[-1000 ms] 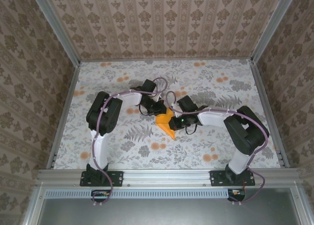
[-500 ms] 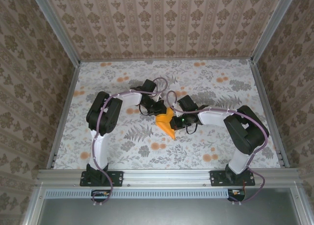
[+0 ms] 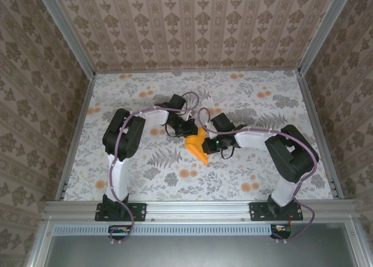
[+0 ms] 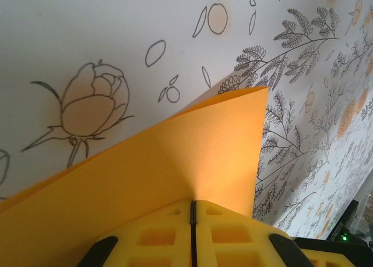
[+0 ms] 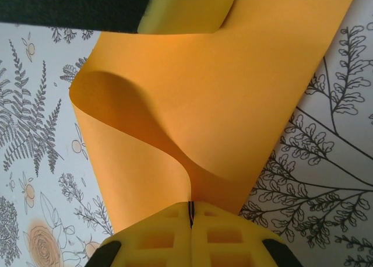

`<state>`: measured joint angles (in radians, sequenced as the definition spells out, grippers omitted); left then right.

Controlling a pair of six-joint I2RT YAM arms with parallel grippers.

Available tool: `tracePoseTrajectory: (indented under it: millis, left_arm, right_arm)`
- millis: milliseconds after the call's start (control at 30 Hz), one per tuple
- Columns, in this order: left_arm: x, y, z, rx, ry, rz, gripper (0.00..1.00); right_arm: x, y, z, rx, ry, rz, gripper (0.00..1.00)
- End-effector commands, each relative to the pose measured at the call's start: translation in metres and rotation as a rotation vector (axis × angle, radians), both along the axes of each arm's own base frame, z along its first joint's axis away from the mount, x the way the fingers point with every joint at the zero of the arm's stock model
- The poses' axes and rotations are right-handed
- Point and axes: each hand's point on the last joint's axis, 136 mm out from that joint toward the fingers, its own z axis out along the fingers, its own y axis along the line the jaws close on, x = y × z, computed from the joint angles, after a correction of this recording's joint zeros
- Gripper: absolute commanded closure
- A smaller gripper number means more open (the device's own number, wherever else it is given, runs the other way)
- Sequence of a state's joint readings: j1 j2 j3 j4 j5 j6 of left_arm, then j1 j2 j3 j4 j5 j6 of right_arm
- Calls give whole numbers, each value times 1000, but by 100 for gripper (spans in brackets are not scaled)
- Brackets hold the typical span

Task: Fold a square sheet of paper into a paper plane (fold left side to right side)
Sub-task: Third fold the triangle at the center of the table.

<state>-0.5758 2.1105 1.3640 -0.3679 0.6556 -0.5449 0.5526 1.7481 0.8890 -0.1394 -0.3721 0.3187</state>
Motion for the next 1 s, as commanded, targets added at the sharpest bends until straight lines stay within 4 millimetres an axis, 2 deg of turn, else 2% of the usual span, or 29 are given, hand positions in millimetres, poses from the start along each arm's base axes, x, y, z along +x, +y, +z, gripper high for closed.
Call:
tracePoseTrajectory:
  millis: [0, 133, 233, 433, 533, 633, 767, 967]
  left_arm:
    - [-10, 6, -24, 72, 37, -14, 91]
    - [-10, 5, -20, 65, 30, -15, 90]
    - [-7, 3, -9, 45, 6, -20, 84]
    - [12, 10, 38, 16, -93, -16, 68]
    - [16, 19, 61, 10, -148, -4, 65]
    - [6, 28, 72, 7, -177, 13, 70]
    - [-18, 32, 73, -44, -158, 27, 80]
    - [-56, 15, 60, -104, -87, -30, 86]
  right_arm:
    - [4, -3, -5, -25, 22, -17, 100]
    - [-2, -6, -14, -45, 47, -9, 100]
    - [-8, -10, -20, -64, 71, -4, 100]
    - [-17, -15, -27, -87, 99, 8, 100]
    - [-19, -15, -27, -95, 101, 20, 100]
    - [-20, -15, -27, -113, 95, 34, 100]
    - [-19, -14, -26, -114, 94, 38, 100]
    - [-20, -14, -26, -117, 94, 42, 100]
